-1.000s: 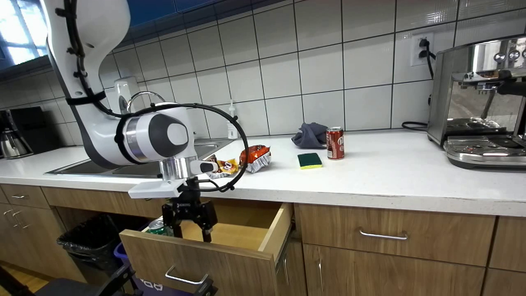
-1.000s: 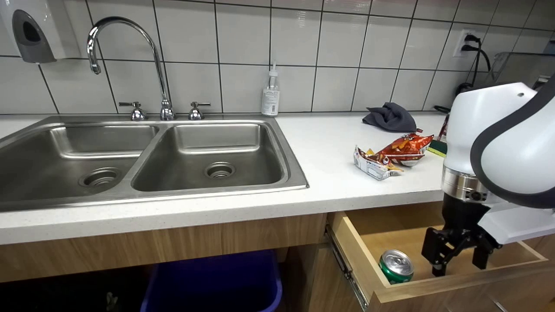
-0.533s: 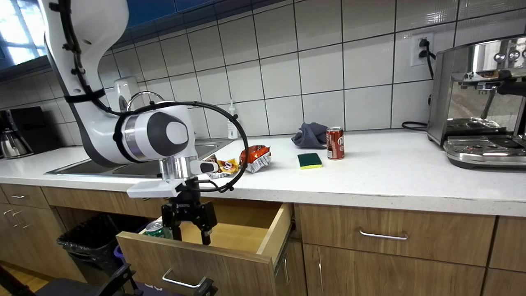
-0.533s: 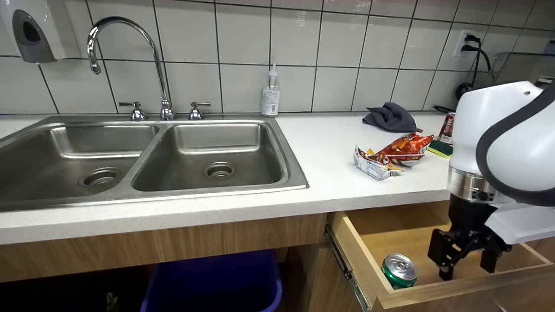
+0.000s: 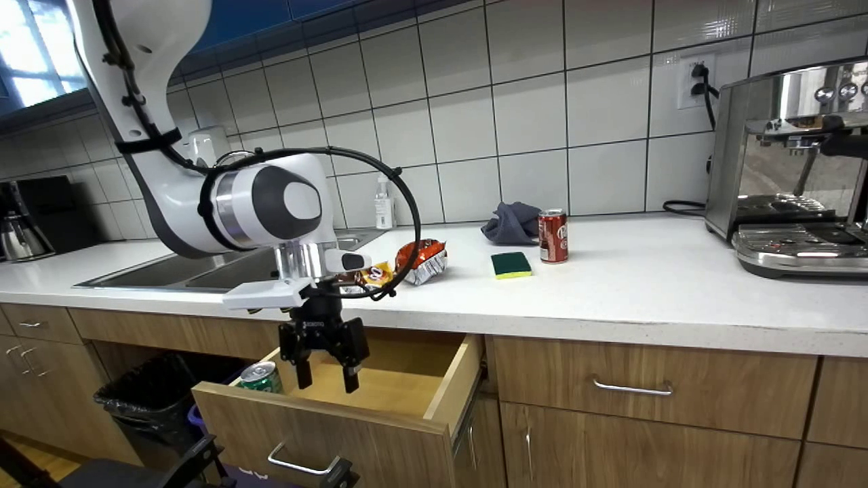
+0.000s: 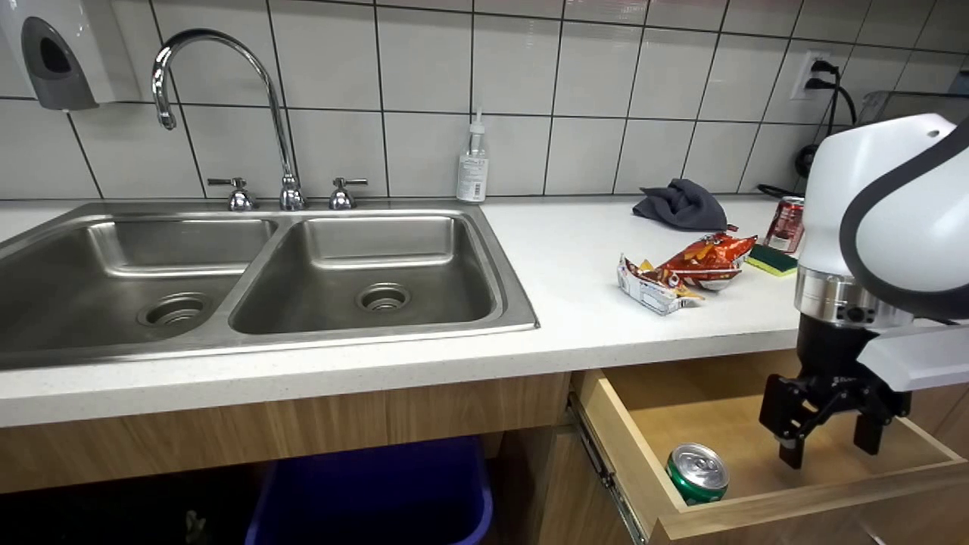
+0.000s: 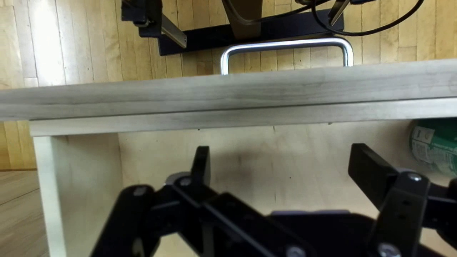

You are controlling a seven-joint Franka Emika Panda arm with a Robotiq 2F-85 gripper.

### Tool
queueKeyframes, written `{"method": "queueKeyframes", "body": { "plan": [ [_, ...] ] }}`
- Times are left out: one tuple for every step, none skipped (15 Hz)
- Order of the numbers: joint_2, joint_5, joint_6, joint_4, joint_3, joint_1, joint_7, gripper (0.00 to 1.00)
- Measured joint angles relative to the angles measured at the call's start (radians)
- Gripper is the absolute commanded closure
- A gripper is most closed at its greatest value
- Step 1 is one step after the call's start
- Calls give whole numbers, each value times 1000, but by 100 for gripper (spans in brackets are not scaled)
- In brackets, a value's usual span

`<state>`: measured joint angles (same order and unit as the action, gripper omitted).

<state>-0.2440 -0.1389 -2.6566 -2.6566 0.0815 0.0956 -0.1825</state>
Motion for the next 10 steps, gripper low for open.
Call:
{"method": "queueKeyframes", "body": {
  "plan": [
    [10, -1, 17, 9, 3, -4, 3, 0],
    [19, -1, 35, 20, 7, -8, 7, 0],
    [29, -2, 53, 31, 9, -14, 11, 0],
    [39, -2, 71, 44, 10, -22, 16, 0],
    [48, -6, 86, 58, 11, -30, 21, 0],
    [56, -7, 101, 72, 13, -38, 27, 0],
    [62, -9, 117, 87, 14, -46, 34, 0],
    [66, -13, 130, 103, 15, -53, 41, 0],
    [68, -17, 142, 120, 18, -59, 48, 0],
    [69, -20, 153, 137, 20, -65, 55, 0]
  ]
}}
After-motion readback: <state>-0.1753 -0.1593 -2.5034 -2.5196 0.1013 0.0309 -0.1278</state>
